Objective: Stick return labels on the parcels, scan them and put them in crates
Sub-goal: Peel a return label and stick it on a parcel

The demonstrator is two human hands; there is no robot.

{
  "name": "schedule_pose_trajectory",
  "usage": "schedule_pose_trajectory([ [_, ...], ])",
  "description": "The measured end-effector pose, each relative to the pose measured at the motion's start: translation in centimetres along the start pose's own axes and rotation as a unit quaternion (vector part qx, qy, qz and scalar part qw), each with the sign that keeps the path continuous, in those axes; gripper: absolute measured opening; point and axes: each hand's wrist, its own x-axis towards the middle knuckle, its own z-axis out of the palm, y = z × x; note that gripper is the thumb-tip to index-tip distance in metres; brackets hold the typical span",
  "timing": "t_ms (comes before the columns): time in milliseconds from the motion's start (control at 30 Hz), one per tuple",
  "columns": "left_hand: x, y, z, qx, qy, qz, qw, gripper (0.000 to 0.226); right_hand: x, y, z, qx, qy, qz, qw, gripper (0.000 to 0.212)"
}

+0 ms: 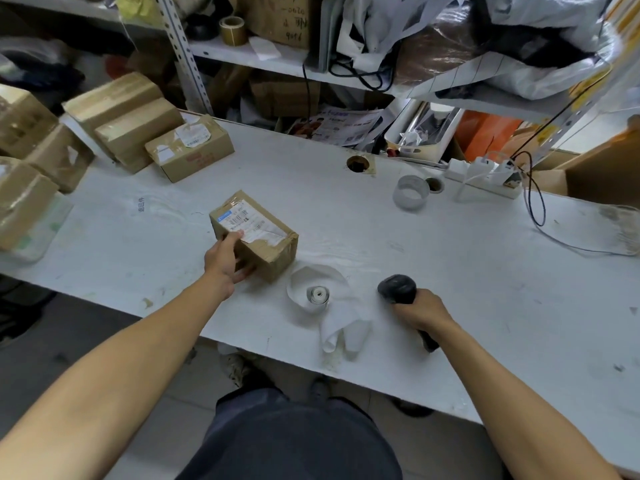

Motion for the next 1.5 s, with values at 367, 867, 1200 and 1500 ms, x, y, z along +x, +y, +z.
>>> schedule_pose_trajectory([
  [367, 0.8, -1.7, 0.3, 0.075, 0.051, 0.052, 0.995, 0.033, -1.9, -6.2, 4.1, -0.17, 0.028, -0.478, 0.862, 0.068],
  [867, -8.1, -9.2, 0.4, 0.396, -0.103, 0.433, 0.803, 0.035, 0.2, -10.4, 6.4, 0.318, -0.191, -0.099, 0.923, 0.024],
  [1200, -7.5, -7.9, 2.9, 0.361, -0.161, 0.412, 0.821, 0.029, -1.9, -8.6, 5.8, 0.415, -0.247, -0.135, 0.865, 0.032],
  [1500, -7.9, -7.0, 2.1, 0.339, -0.162, 0.302, 0.876, 0.026, -1.9, -8.2, 6.3, 0.297, -0.135, -0.195, 0.925, 0.024],
])
